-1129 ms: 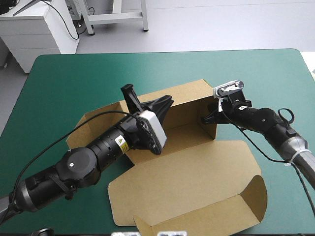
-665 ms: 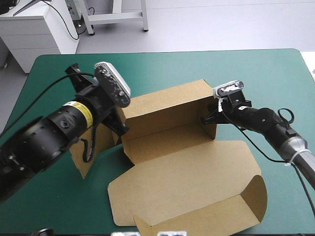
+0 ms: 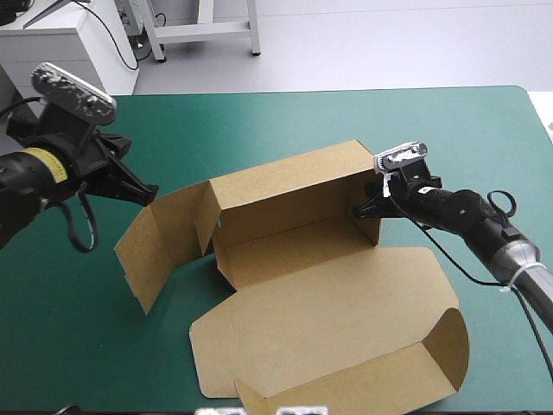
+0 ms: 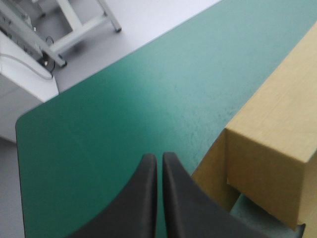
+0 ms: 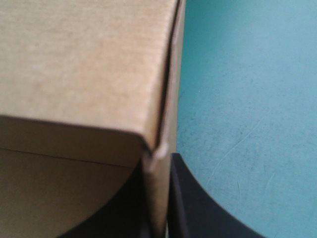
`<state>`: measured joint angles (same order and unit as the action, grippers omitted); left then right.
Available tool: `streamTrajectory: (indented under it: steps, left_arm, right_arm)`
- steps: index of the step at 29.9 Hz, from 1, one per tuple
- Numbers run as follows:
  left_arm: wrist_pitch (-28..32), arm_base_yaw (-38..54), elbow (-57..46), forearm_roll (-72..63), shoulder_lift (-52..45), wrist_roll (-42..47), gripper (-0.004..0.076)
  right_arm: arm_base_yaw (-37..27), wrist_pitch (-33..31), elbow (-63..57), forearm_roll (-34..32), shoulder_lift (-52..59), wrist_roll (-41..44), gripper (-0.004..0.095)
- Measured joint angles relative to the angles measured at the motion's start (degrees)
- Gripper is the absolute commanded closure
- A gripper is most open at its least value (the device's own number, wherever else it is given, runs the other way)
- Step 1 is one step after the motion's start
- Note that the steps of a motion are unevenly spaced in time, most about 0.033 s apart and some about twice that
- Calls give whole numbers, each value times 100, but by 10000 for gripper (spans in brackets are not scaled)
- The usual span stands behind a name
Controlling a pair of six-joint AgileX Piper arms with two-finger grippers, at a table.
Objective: Fold the box
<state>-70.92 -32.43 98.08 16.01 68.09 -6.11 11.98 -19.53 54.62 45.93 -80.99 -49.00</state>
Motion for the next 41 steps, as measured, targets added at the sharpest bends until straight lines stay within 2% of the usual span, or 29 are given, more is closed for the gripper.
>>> streamTrajectory:
  steps: [3,8,11,17,24,28,36,41]
  left_arm:
    - [0,742,-182,-633,354,-331,704]
    - [4,2230,-505,-2440,870,-1101,713]
    - [103,2922,-775,-2913,1015,-1439,726]
    - [377,3633,-1335,-2994,884,-1646,730]
    - [905,3849,-2125,-3022,506,-1811,730]
    - [1206,3849,-2399,-3062,388,-1816,731]
    - [1445,3855,-2501,-3062,341,-1829,733]
    - [1550,3855,-2501,-3062,341,-1829,733]
  right_arm:
    - [0,0,0,-2,0,0,926]
    - [0,-11,0,-6,0,0,926]
    - [0,-17,0,-8,0,0,926]
    - [0,-28,0,-13,0,0,926]
    - [0,-116,16,-168,56,219,925]
    - [0,-653,195,-1005,184,1114,925]
    - [19,-2211,1231,-3572,274,3828,926]
    - [19,-3114,1887,-4357,38,4655,926]
